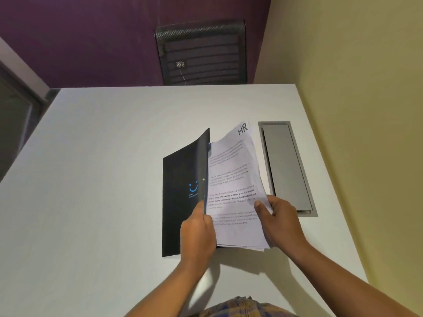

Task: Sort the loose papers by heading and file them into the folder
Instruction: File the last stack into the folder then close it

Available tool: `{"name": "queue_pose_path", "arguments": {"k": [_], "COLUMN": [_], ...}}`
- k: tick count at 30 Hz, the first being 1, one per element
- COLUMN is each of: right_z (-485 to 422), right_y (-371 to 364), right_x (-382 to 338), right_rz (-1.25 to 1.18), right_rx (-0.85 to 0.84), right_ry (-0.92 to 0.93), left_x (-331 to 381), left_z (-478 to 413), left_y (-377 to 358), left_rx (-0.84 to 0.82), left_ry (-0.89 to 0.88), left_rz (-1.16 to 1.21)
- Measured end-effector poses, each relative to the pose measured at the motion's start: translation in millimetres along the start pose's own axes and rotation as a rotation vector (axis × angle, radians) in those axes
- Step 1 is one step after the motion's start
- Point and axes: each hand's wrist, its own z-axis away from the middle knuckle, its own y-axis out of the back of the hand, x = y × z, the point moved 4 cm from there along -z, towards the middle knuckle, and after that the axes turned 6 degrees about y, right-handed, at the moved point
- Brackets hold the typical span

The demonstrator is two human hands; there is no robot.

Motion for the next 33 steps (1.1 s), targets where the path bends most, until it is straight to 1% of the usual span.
{"name": "queue_pose_path", "arguments": {"k": [4,8,12,15,17,20,22,27,30,33], "right_z": [-16,-34,-46,-47,-46,-46,-48,-56,-61,-65], "right_y": [-16,-34,-54,-69,-75,-84,-91,-108,-104,-92], "right_x": [0,-5,-10,-9,-7,-6,-6,19,39,60], "right_rz": [0.076,0.174,0.18,0.229,0.259,0.29,0.273,0.103,-0.004,0.026], "right_rx": [-0.059,-0.147,-0.194,-0.195,-0.18,-0.19,-0.206,-0.269,-0.289,-0.311], "right_ry": [-0.002,0.012,-0.009,-0.048,-0.087,-0.147,-0.195,-0.401,-0.528,-0.527], "left_x": [0,5,10,5,2,1,1,2,7,3], "left_z": [2,8,13,7,3,1,2,-4,-7,-12], "left_y": [3,4,1,-5,-10,-18,-24,-38,-47,-51], "left_rx": [-0.007,-0.023,-0.042,-0.032,-0.012,-0.034,-0.031,-0.043,-0.143,-0.207], "left_ry": [-0.016,-0.08,-0.089,-0.048,-0.059,-0.042,-0.049,-0.034,-0.032,-0.039], "left_rz": [0.046,0.063,0.102,0.071,0.037,0.034,0.011,-0.007,-0.006,-0.064]}}
